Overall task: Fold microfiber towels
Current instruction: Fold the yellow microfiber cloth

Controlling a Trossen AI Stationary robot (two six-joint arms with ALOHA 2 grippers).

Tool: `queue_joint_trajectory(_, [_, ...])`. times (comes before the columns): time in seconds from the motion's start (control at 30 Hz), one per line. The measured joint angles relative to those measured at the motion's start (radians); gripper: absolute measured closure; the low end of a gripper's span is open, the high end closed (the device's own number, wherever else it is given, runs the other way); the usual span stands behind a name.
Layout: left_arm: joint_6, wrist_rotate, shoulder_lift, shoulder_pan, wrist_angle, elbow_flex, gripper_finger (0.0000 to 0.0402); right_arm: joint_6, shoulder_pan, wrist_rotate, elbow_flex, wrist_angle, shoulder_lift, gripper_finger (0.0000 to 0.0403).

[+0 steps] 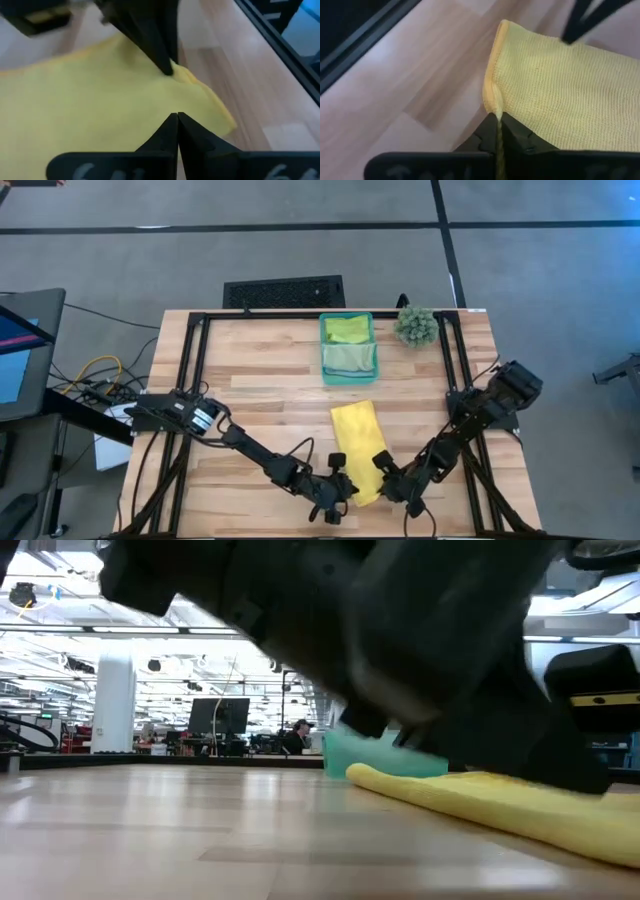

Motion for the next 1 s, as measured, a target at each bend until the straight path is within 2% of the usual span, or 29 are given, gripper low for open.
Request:
queue_joint_trajectory(0.17, [-0.023,0.003,0.000,0.010,-0.044,0.007,0.0401,-0.001,0.017,-0.056,-0.002,-0.005,-0.014,0.0377])
queue_joint_trajectory(0.3, [-0.094,0.078,0.000,0.020,-0.090,0.006,0.0402,-0.002,0.031,-0.113,-0.002,0.000,-0.015,0.0389])
queue_joint_trajectory(0.5, [-0.090,0.102,0.001,0.016,-0.089,0.011,0.0402,0.015,0.040,-0.188,-0.001,0.001,-0.033,0.0381])
queue_joint_trajectory(0.63, [-0.041,0.053,0.001,0.002,-0.100,0.087,0.0401,0.024,0.044,-0.232,0.000,0.000,-0.069,0.0379])
queue_joint_trajectory(0.8, [-0.037,-0.108,0.000,0.006,-0.216,0.156,0.0402,0.024,0.075,-0.235,0.000,0.001,-0.101,0.0386])
queue_joint_trajectory(1.0, [-0.108,-0.095,0.000,0.041,-0.249,0.109,0.0401,0.024,0.108,-0.234,0.001,0.008,-0.108,0.0380])
